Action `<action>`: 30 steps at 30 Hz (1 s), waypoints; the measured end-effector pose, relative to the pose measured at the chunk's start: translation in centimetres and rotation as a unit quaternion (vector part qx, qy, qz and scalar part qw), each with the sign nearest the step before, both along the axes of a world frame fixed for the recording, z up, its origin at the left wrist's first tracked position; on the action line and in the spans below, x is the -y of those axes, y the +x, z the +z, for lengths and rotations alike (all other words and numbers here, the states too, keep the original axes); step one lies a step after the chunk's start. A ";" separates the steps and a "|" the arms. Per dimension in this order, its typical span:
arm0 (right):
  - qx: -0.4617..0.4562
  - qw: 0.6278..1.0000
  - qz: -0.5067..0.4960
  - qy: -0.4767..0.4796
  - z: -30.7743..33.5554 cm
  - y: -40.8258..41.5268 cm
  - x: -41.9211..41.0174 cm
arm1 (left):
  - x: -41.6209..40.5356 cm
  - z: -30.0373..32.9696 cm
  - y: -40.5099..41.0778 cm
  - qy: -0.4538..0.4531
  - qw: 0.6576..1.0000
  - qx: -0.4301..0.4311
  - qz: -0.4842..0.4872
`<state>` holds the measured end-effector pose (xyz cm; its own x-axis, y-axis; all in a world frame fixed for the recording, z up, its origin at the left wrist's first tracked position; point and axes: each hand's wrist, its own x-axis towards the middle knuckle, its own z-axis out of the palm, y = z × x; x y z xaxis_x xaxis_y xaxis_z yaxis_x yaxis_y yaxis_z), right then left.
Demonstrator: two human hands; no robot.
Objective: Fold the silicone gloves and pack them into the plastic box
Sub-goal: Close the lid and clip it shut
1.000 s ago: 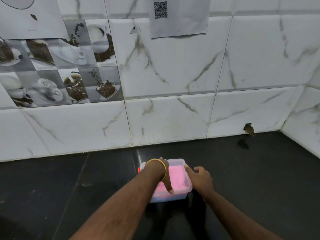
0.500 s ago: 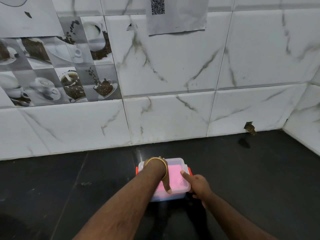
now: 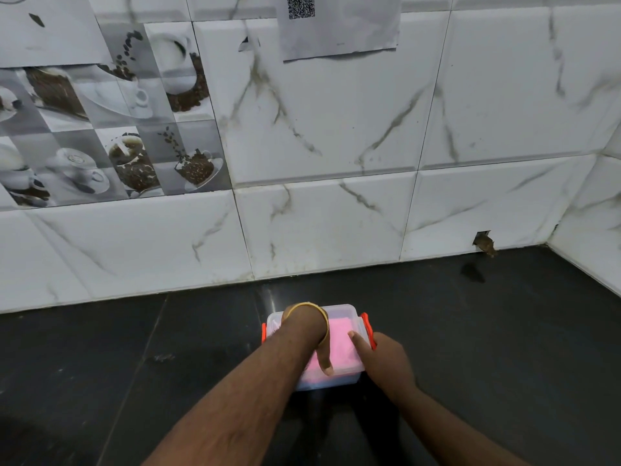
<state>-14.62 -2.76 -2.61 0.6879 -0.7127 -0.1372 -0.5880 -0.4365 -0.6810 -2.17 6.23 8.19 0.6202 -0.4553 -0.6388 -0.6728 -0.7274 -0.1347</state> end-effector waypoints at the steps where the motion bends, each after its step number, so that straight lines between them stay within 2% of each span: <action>1: -0.013 1.000 0.000 -0.028 0.1 -0.1 -0.1 | 0.0 -0.1 0.1 -0.005 1.000 -0.002 0.001; 10: -0.087 0.981 0.025 -0.172 1.6 0.5 -0.7 | 0.0 0.2 0.2 -0.011 1.000 -0.014 0.001; 15: -0.093 0.982 0.032 -0.159 1.6 0.4 -0.7 | -0.3 0.6 0.1 -0.020 1.000 0.001 -0.024; 18: -0.077 0.987 0.053 -0.132 1.5 -0.3 -0.1 | -1.4 0.4 0.1 -0.062 0.997 0.011 -0.044; 21: -0.045 0.989 0.070 -0.120 2.0 -1.0 0.0 | -3.7 0.1 0.6 -0.090 0.996 0.016 0.004; 23: -0.030 0.988 0.093 -0.117 2.7 -1.5 -0.4 | -5.5 0.1 0.8 -0.076 0.993 0.060 0.061; 26: -0.057 0.983 0.115 -0.128 3.5 -1.8 -1.1 | -8.0 -0.6 0.9 -0.067 0.988 0.091 0.101; 30: -0.091 0.981 0.114 -0.132 4.0 -1.4 -1.7 | -9.9 -2.6 0.4 -0.146 0.978 0.079 0.126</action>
<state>-15.98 -1.07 1.34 0.8142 -0.5712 -0.1038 -0.5566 -0.7172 -0.4193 -1.80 16.17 5.59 0.8161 -0.4245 -0.3921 -0.4555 -0.8901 0.0156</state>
